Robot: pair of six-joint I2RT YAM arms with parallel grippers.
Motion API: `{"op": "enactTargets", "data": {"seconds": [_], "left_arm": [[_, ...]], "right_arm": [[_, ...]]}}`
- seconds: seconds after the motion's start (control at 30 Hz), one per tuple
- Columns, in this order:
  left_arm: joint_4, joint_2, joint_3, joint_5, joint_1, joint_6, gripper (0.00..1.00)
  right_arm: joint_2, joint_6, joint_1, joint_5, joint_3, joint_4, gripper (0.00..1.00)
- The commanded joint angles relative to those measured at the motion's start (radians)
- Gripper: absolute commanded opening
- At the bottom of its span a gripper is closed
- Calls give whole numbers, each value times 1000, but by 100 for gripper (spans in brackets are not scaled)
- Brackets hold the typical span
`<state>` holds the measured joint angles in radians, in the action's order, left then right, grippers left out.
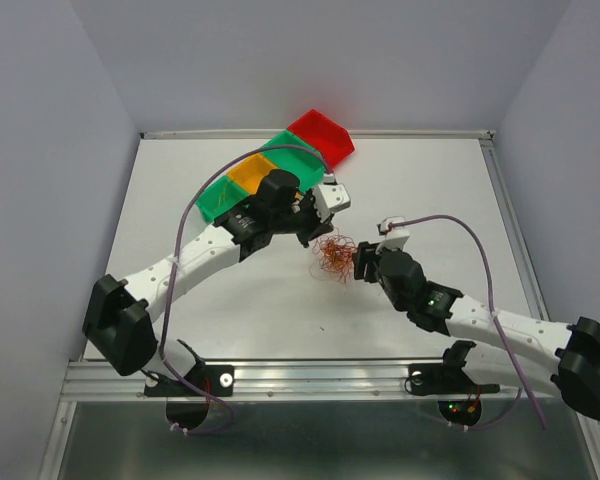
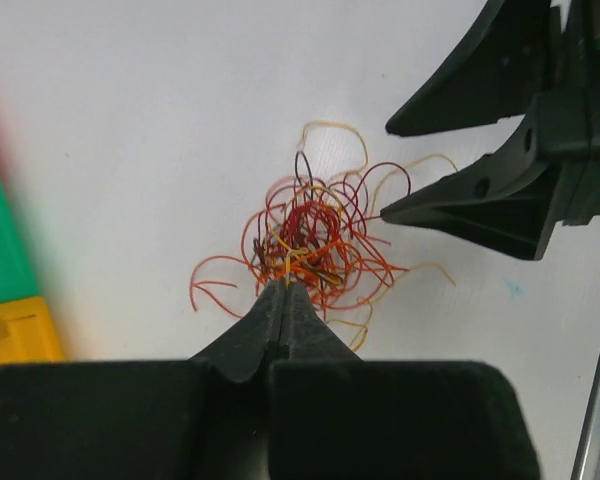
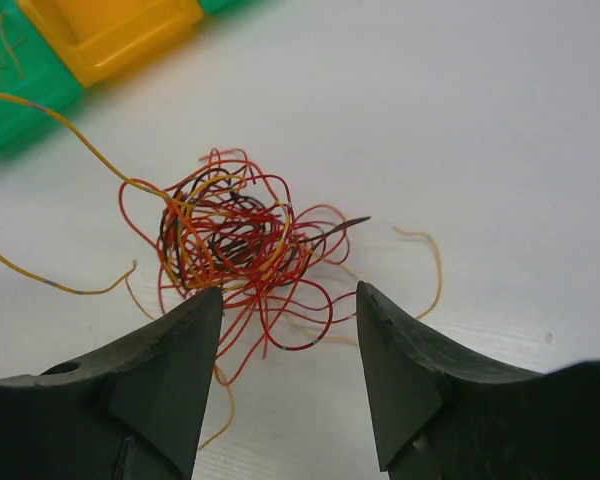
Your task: Untangle the cables
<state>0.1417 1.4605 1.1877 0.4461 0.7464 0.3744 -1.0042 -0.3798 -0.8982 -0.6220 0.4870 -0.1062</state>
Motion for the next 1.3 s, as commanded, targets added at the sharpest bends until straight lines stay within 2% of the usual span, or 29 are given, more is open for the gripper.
{"op": "enactTargets", "data": {"seconds": [0.0, 0.1, 0.2, 0.37, 0.7, 0.87, 0.93, 1.03, 1.17, 1.27], "left_arm": [[-57, -81, -37, -29, 7, 26, 0], [-53, -88, -48, -24, 7, 34, 0], [-50, -94, -51, -32, 7, 40, 0], [-50, -109, -57, -43, 7, 41, 0], [-14, -132, -53, -49, 7, 35, 0], [-4, -146, -37, -21, 7, 29, 0], [2, -154, -27, 0, 7, 26, 0], [47, -152, 38, 25, 7, 24, 0], [123, -166, 134, 37, 7, 15, 0], [166, -196, 249, -23, 7, 17, 0]], "right_arm": [[-66, 231, -5, 151, 18, -286, 61], [-166, 308, -7, 215, 82, -314, 61], [-244, 338, -7, 203, 125, -366, 57], [-258, 371, -5, 326, 104, -503, 59], [-298, 417, -7, 220, 55, -710, 51], [-326, 440, -5, 252, 10, -837, 49], [-365, 447, -5, 252, -11, -907, 44], [-469, 450, -4, 266, -51, -1131, 41], [-603, 420, -1, 268, -8, -1187, 40], [-671, 398, 2, 251, -7, -1233, 40]]}}
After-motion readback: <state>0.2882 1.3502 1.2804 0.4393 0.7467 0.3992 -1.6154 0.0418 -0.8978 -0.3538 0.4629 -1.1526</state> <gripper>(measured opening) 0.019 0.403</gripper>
